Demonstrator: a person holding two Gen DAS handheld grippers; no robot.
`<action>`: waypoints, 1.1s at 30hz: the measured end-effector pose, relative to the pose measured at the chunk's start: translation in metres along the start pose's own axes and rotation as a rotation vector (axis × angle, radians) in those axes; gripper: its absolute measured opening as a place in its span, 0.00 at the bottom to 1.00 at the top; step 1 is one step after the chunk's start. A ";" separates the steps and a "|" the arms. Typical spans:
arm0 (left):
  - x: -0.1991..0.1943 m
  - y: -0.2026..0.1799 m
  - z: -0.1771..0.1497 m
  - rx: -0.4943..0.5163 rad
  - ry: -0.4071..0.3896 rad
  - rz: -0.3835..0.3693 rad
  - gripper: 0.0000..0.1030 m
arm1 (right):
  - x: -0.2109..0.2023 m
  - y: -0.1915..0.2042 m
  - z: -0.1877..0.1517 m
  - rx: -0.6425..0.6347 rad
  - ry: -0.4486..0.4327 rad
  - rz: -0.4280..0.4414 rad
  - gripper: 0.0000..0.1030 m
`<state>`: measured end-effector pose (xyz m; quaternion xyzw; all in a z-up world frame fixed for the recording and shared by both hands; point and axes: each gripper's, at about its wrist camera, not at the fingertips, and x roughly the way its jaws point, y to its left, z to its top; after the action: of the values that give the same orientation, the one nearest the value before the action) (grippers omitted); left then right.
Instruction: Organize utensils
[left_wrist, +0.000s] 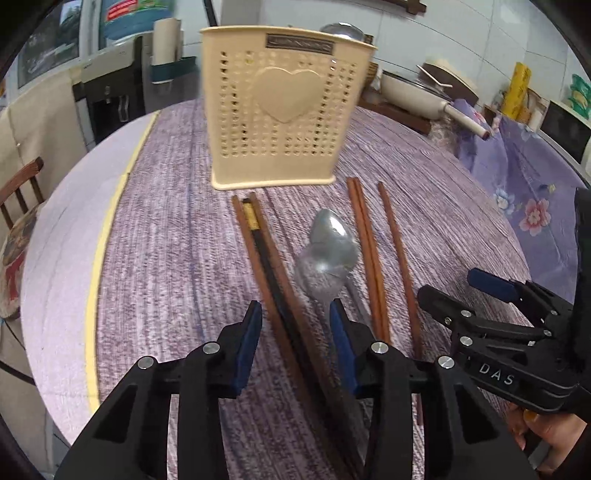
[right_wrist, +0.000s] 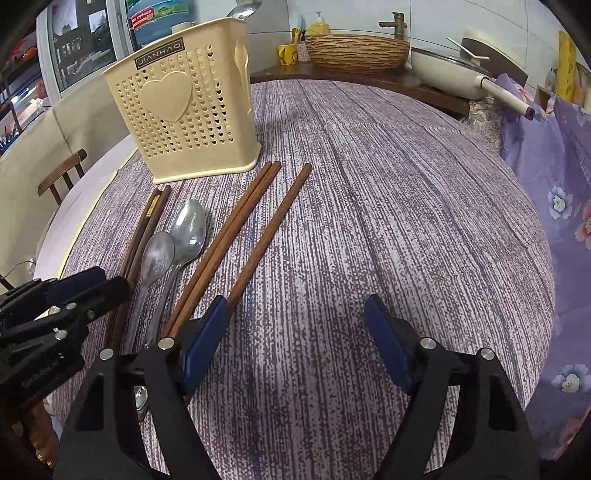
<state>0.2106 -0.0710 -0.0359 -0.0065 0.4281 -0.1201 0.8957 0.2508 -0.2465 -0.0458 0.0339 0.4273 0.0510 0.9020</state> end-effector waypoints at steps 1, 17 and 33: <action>0.002 0.000 -0.001 0.001 0.009 -0.008 0.34 | -0.001 -0.002 0.000 0.004 -0.001 -0.002 0.74; -0.008 0.047 -0.009 -0.104 -0.004 0.092 0.30 | 0.000 -0.007 0.000 0.008 0.001 -0.007 0.74; -0.003 0.049 0.006 -0.119 -0.014 0.124 0.30 | 0.013 0.007 0.022 -0.011 0.030 -0.009 0.60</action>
<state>0.2239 -0.0236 -0.0351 -0.0343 0.4279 -0.0389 0.9023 0.2755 -0.2380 -0.0411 0.0263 0.4408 0.0497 0.8958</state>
